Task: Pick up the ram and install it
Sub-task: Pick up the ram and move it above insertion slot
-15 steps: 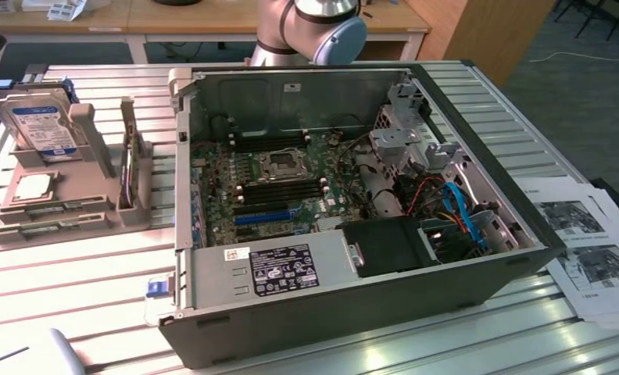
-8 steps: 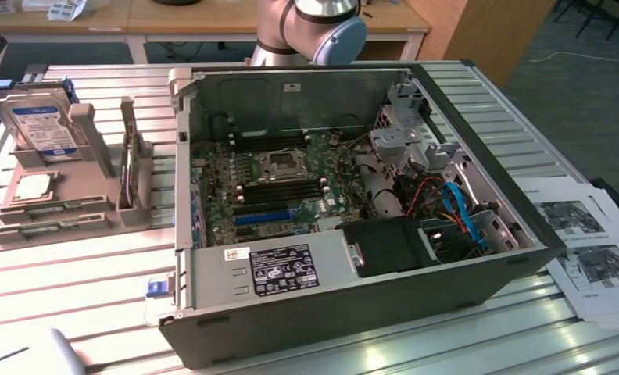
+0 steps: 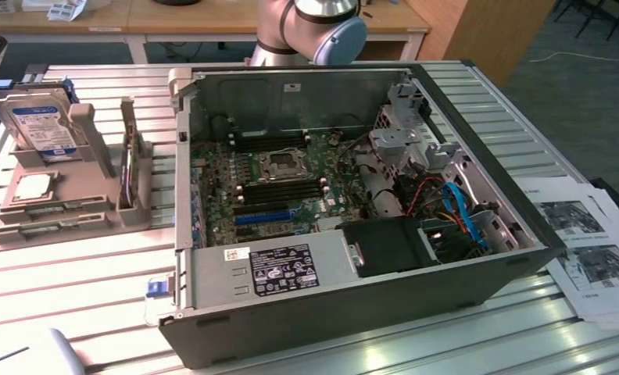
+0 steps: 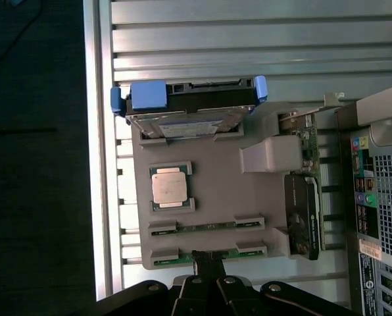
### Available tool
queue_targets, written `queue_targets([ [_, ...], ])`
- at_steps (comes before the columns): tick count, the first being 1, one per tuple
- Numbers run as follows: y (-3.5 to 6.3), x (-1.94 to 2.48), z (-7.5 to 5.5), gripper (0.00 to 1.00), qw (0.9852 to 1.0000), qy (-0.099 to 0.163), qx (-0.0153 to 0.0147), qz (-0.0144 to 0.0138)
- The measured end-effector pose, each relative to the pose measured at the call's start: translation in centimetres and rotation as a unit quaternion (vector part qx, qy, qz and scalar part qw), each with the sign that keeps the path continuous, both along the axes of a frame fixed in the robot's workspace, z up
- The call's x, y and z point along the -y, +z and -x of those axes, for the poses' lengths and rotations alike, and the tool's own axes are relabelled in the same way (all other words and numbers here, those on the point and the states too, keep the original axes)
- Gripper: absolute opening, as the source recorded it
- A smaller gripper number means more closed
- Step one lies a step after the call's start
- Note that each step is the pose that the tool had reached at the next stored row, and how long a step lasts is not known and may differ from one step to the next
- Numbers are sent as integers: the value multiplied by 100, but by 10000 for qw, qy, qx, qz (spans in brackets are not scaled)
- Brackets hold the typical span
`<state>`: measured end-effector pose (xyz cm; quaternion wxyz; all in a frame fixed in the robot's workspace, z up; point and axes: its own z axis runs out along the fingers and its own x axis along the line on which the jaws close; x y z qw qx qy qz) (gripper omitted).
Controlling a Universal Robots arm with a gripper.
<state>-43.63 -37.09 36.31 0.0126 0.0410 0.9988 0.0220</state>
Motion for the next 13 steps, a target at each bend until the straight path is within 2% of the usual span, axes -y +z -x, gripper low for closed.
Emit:
queue_targets([
  [6,0,-1,1,10,10000,74,0,0],
  [13,1,1,0,10,9994,353,-1,0],
])
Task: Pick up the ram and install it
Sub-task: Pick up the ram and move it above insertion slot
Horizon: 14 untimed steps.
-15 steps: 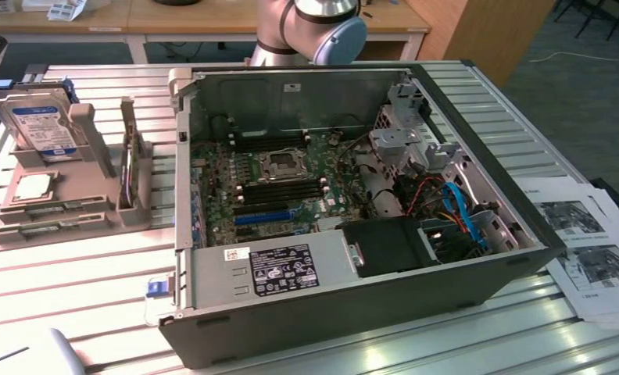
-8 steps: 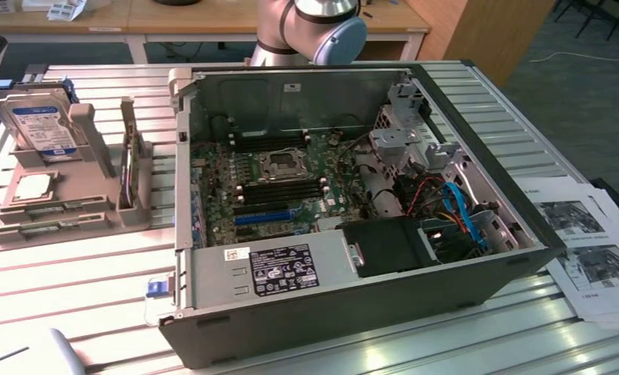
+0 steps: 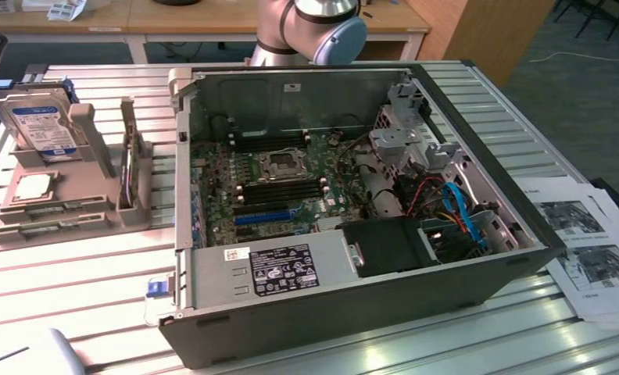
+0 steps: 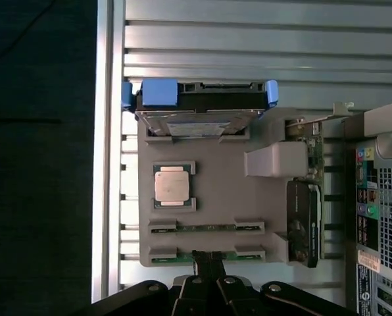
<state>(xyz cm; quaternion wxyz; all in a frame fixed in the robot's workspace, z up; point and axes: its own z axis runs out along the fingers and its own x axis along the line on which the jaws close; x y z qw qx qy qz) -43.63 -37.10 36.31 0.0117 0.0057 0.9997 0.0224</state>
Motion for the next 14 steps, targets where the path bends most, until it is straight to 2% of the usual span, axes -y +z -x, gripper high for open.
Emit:
queue_targets([
  [7,-1,3,0,10,9996,298,1,0],
  [14,-1,5,0,10,9981,610,1,0],
])
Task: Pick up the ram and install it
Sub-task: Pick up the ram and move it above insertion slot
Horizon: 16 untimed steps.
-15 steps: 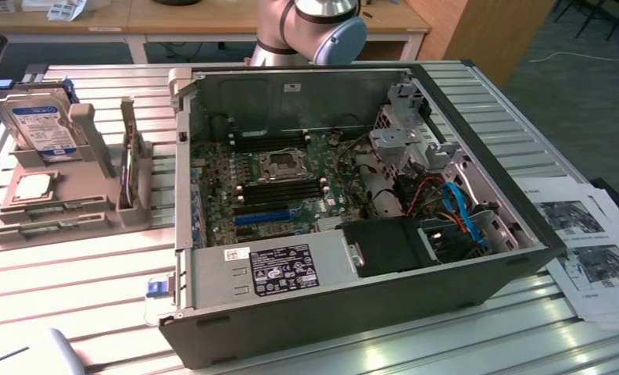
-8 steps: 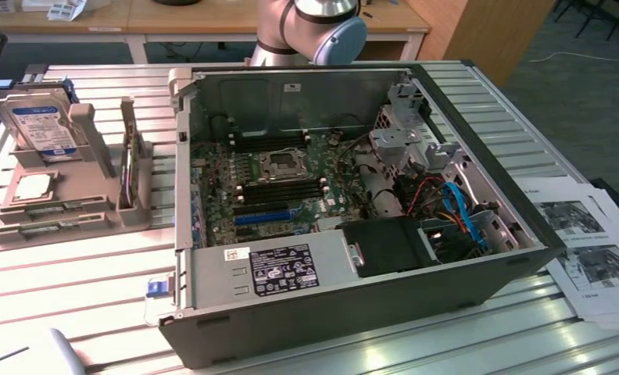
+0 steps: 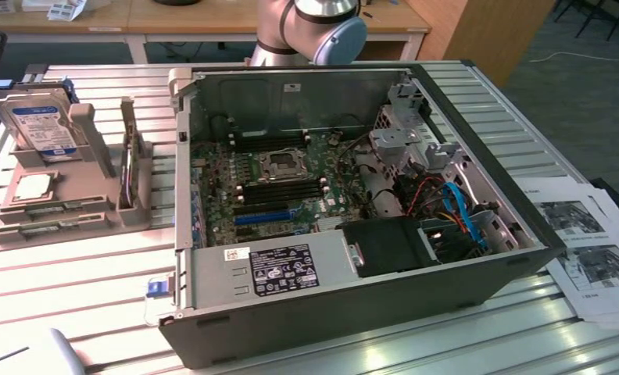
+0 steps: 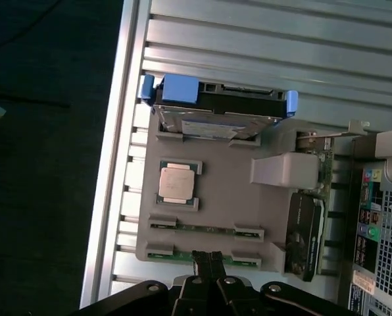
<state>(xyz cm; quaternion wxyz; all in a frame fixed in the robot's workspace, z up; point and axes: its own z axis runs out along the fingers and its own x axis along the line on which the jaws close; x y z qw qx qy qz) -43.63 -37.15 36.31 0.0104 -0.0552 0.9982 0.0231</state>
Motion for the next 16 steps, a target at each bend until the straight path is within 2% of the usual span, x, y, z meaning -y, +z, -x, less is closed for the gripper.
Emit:
queue_targets([
  [9,0,1,0,10,9991,427,0,0],
  [16,0,1,0,10,9968,797,0,0],
])
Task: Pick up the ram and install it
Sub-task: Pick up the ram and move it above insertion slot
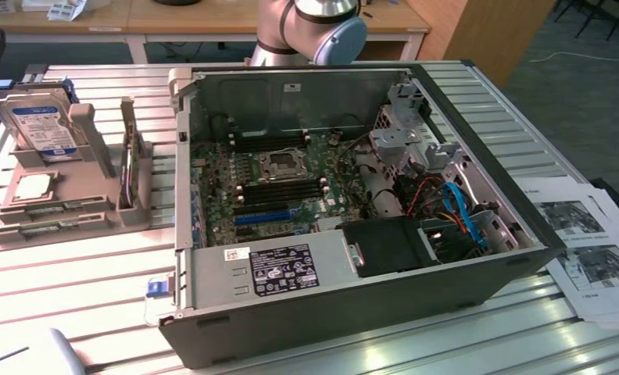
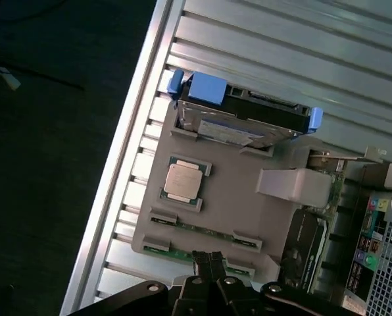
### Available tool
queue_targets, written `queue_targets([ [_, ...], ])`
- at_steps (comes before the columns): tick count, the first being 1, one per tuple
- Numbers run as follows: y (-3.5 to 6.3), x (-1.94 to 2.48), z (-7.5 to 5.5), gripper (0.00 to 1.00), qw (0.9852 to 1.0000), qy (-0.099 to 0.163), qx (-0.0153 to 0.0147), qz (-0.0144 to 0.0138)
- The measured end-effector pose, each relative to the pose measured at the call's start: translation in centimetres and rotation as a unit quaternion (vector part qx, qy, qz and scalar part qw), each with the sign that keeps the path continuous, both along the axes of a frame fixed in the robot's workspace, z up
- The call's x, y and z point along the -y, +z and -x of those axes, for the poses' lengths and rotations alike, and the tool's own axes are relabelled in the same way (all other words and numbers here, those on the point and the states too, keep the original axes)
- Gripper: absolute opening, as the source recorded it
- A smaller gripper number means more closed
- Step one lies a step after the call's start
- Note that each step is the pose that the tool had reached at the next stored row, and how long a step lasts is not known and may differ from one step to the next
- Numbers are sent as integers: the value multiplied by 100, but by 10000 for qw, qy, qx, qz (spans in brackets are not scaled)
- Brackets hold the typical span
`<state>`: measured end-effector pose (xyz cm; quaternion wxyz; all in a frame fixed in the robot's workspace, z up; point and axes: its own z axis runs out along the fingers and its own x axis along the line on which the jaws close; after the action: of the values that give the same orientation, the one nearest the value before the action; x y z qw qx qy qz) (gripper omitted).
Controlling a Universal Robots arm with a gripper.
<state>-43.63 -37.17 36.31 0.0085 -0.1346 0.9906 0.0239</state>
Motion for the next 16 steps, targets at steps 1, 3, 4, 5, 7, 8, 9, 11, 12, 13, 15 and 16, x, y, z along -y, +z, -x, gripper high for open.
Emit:
queue_targets([
  [1,0,0,0,10,10000,52,0,0],
  [3,0,0,0,10,9999,157,0,0],
  [4,0,0,0,10,9998,210,0,0],
  [5,0,0,0,10,9996,267,0,0],
  [7,0,0,0,10,9993,372,0,0],
  [8,0,0,0,10,9991,425,0,0],
  [9,0,0,0,10,9989,476,0,0],
  [11,0,0,0,10,9983,581,0,0],
  [12,0,0,0,10,9980,632,0,0],
  [13,0,0,0,10,9977,683,0,0],
  [15,0,0,0,10,9969,785,-1,0],
  [16,0,0,0,10,9965,836,-1,0],
])
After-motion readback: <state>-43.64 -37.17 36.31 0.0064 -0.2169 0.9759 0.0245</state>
